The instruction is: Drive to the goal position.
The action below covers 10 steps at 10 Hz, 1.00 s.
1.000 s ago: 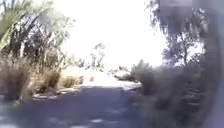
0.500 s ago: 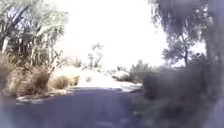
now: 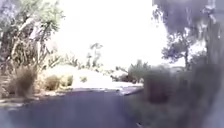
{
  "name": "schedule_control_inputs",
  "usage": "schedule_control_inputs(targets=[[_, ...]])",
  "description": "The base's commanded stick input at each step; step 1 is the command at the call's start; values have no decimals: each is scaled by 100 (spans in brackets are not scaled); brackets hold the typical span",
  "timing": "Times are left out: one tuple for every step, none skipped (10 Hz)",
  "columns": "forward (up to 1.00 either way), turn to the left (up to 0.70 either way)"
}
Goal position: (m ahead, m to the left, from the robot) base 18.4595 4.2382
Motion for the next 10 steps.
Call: schedule_control_inputs(targets=[[100,0],[100,34],[100,22],[100,10],[100,16],[100,10],[100,4],[100,0],[100,0],[100,0]])
